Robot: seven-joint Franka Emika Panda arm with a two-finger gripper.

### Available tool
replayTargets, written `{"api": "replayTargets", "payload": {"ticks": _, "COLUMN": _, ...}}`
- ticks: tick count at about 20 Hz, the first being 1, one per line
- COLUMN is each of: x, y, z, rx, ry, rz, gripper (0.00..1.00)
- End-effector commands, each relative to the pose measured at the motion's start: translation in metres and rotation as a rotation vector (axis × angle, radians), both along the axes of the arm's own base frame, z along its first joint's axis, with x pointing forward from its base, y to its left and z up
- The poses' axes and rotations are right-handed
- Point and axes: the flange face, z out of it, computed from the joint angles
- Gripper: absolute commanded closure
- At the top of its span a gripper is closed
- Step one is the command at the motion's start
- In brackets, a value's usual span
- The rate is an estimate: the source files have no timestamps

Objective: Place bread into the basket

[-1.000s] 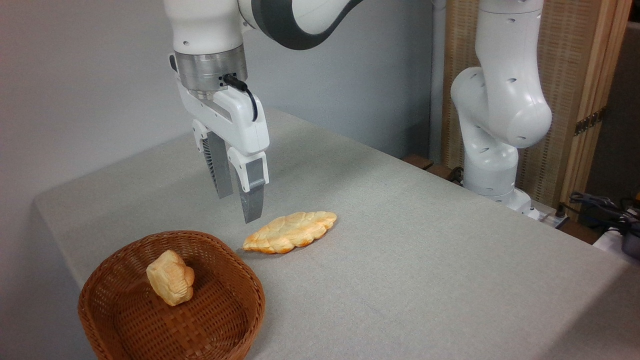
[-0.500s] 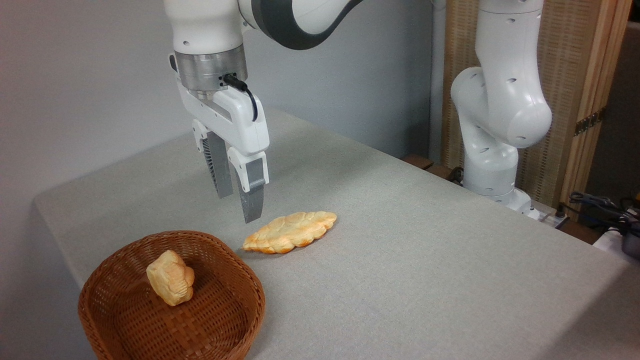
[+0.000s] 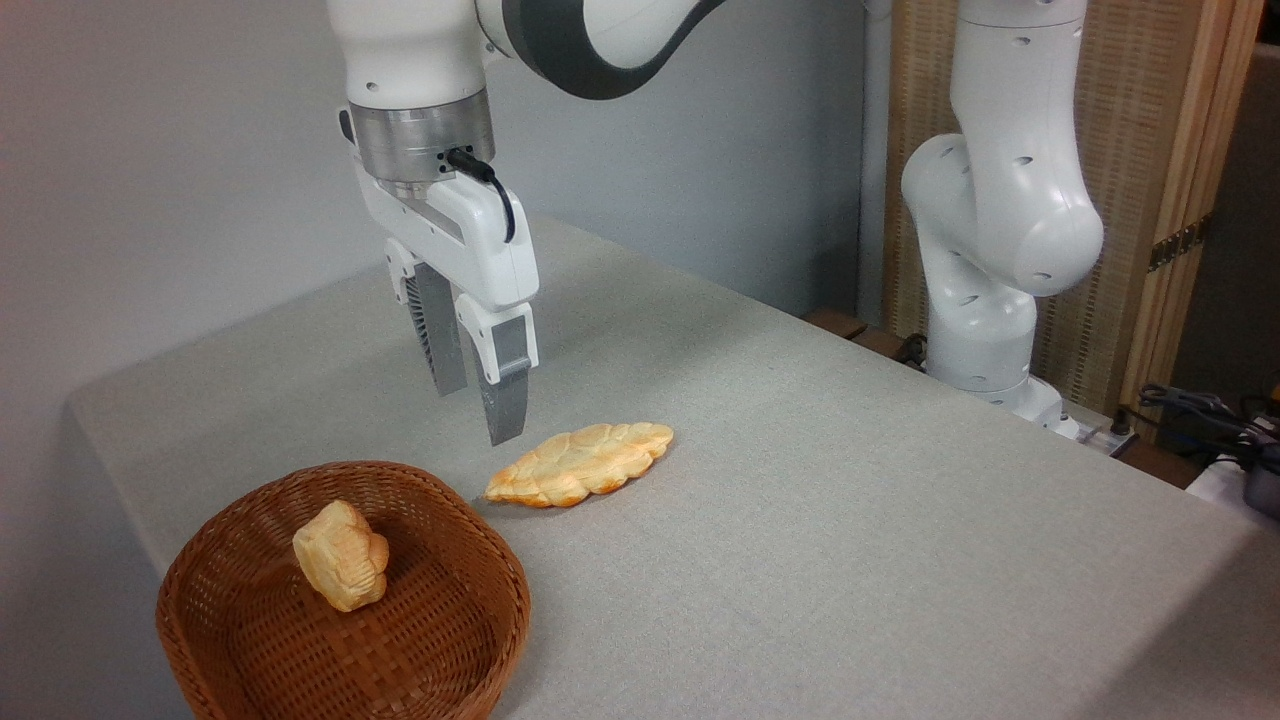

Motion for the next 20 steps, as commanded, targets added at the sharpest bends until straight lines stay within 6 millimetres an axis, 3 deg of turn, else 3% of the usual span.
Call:
{"api": "replayTargets", "payload": {"ticks": 1, "x": -0.005, "y": -0.005, "z": 0.001, "rx": 0.006, "ry": 0.034, "rz": -0.014, "gripper": 0.0}}
{"api": "replayTargets", "payload": {"ticks": 7, "x": -0.013, "y": -0.004, "z": -0.012, "rx": 0.005, "ry": 0.059, "rz": -0.019, "gripper": 0.0}}
{"api": "replayTargets", "payload": {"ticks": 16, "x": -0.062, "y": -0.014, "z": -0.08, "rx": -0.014, "ry": 0.097, "rz": -0.076, "gripper": 0.0}}
{"api": "replayTargets", "payload": {"ticks": 20, "x": -0.075, "y": -0.016, "z": -0.105, "rx": -0.016, "ry": 0.091, "rz": -0.114, "gripper": 0.0}}
